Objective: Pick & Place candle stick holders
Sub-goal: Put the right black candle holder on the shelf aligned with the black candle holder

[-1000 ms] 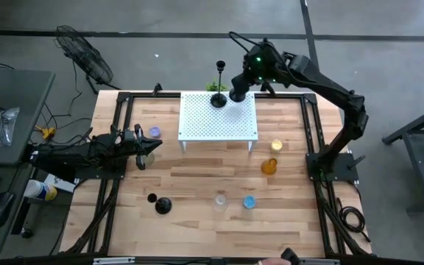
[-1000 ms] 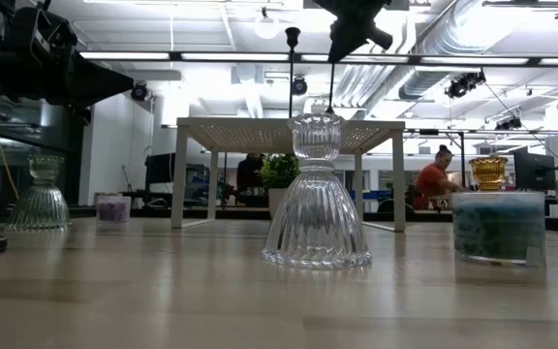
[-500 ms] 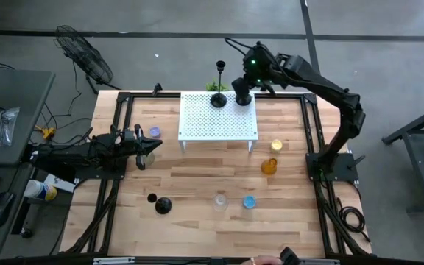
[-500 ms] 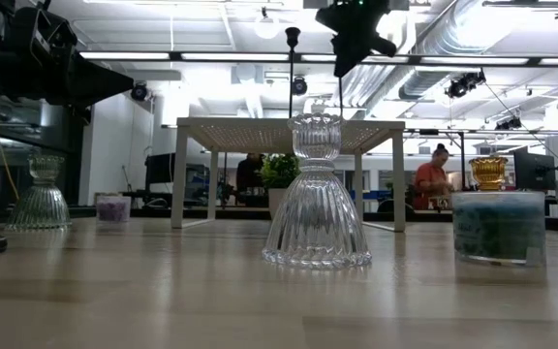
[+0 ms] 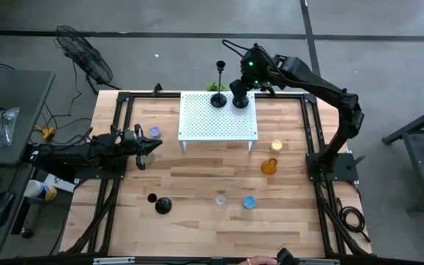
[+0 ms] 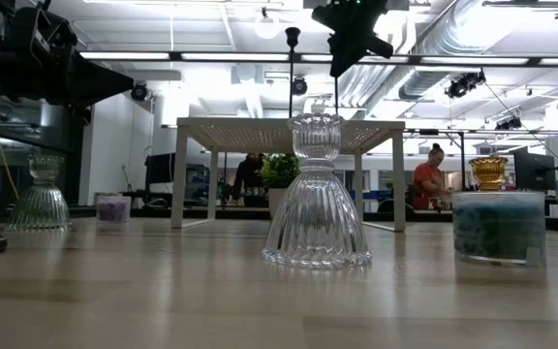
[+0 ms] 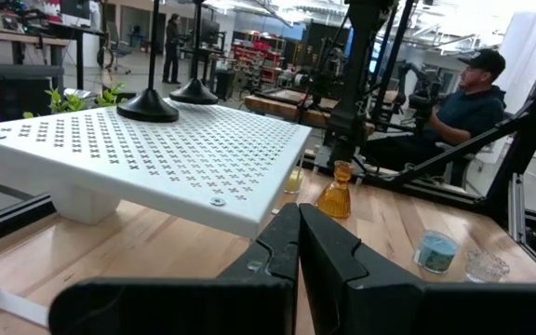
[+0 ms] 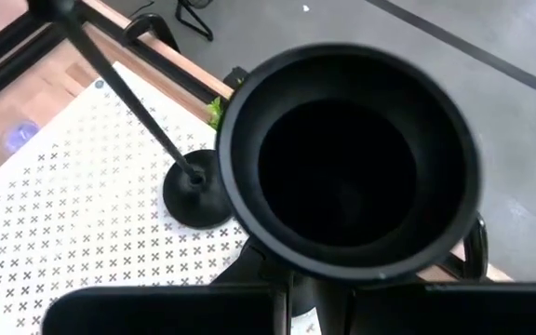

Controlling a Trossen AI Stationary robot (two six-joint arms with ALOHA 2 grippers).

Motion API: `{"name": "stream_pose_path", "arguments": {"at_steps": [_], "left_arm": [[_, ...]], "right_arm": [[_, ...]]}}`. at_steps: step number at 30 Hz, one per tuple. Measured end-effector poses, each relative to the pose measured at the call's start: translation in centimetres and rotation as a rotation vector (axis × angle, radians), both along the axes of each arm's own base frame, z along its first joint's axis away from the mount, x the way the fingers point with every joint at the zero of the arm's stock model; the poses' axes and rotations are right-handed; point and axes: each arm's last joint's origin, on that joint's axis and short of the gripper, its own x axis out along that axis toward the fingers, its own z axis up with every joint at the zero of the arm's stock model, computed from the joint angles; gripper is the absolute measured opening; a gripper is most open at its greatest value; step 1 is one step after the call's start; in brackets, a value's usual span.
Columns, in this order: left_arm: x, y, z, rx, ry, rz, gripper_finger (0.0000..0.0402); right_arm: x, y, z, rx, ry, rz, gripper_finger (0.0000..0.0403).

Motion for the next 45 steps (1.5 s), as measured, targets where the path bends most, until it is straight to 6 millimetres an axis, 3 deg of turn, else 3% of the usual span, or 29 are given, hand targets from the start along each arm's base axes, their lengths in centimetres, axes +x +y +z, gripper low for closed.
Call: {"name": "stream_pose_path", "arguments": {"at_steps": [45], "left_arm": [[0.0,0.0,-0.01,0.0,0.0,0.0,0.0003]], "right_arm": [[0.71,0.69,-0.69,-0.037,0.055,0.14,0.0011]]}}
